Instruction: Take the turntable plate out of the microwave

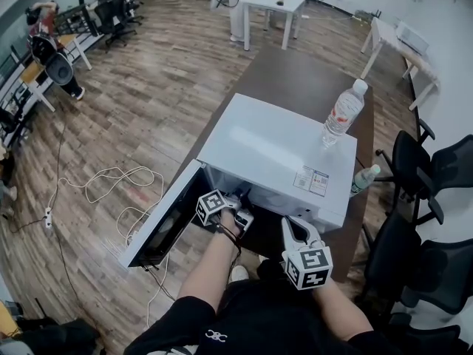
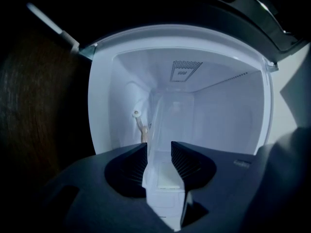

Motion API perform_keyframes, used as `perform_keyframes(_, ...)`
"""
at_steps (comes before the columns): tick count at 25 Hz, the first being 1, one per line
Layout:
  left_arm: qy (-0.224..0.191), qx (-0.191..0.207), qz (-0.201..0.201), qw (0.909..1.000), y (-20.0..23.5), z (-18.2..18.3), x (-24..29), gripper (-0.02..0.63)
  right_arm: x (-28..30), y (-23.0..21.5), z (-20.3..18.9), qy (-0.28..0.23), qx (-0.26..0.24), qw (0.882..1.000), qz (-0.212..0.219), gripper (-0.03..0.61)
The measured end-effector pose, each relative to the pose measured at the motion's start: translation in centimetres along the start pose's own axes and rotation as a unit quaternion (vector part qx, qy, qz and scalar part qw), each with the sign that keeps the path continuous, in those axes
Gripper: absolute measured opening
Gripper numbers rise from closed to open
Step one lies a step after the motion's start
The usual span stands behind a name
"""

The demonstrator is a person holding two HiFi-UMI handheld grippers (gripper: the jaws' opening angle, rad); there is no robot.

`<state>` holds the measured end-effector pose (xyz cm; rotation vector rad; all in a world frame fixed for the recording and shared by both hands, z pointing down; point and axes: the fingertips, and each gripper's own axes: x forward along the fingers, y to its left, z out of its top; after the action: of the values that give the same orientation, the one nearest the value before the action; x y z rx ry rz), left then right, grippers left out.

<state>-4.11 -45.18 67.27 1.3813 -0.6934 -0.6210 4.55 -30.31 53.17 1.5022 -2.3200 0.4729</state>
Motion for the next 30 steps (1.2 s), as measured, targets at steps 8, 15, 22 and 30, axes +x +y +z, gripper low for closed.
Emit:
perform_keyframes(8,0.039,0.019,-0.002,0.9991,-0.3,-1.9,3.1,0.142,0.0,-0.3,0.3,0.005,-0.014,1.000,-0.005,0.009)
perform_keyframes(15,0.027,0.018,0.002,0.9995,0.0,-2.1,3.5,0.029,0.0,-1.0,0.8,0.006,-0.022,1.000,-0.011,0.009)
perform_keyframes(22,0.030,0.030,-0.019,0.9989,-0.4,-2.1,3.0,0.035,0.3,-0.9,0.7,0.004,-0.024,1.000,-0.007,0.009)
perform_keyframes(30,0.016,0.029,-0.051,0.9981,-2.4,-2.1,0.3,0.035,0.5,-0.5,0.9,-0.003,-0.018,1.000,-0.003,0.009)
